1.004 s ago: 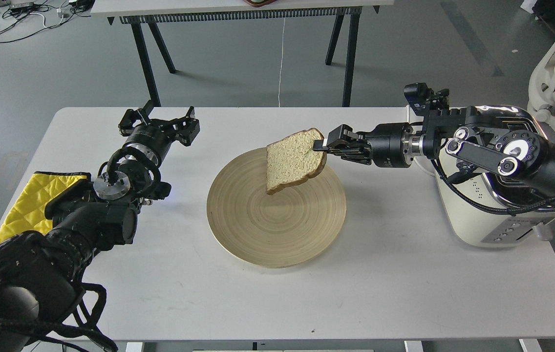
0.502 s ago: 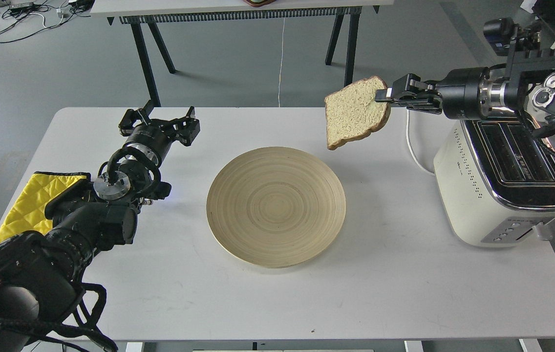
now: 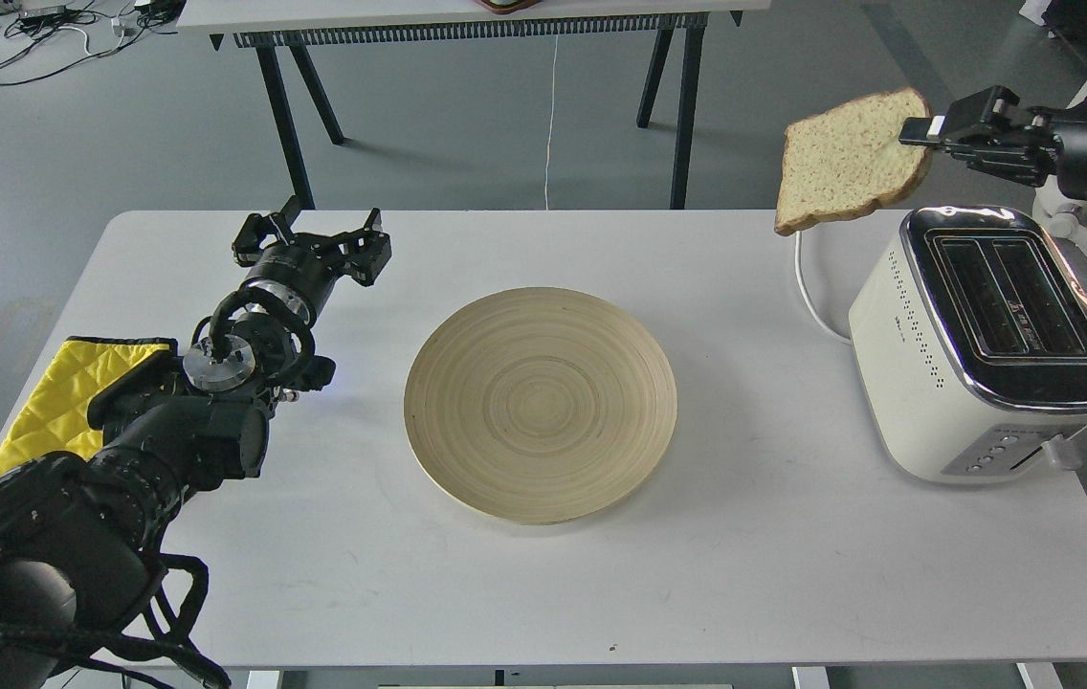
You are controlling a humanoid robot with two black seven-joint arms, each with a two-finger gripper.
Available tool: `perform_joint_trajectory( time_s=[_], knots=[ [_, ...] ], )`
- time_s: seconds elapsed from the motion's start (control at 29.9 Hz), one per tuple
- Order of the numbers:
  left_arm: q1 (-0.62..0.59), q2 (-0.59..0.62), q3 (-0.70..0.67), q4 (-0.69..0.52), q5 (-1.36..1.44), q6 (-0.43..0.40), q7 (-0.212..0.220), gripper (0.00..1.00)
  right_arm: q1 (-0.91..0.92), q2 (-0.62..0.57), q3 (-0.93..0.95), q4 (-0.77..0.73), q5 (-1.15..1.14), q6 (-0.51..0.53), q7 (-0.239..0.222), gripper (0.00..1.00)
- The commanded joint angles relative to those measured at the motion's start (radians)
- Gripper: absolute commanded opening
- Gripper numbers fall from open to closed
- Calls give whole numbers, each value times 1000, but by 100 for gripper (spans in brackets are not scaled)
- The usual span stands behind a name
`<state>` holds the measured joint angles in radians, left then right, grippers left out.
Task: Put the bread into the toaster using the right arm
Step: 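Lift the bread slice off the plate and carry it above the toaster, then lower the bread slice toward the toaster slot with the right gripper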
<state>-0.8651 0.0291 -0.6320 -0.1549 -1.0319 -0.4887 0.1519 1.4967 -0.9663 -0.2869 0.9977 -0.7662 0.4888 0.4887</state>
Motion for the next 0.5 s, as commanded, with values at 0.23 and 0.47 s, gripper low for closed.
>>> perform_joint_trajectory(
  time_s=[0.23,0.47],
  knots=[
    [0,0,0,0,1,0,0,100,57,-204,3,133,2,0,0,5],
    [0,0,0,0,0,0,0,100,70,-324,3,183,-50,0,0,5]
  ],
)
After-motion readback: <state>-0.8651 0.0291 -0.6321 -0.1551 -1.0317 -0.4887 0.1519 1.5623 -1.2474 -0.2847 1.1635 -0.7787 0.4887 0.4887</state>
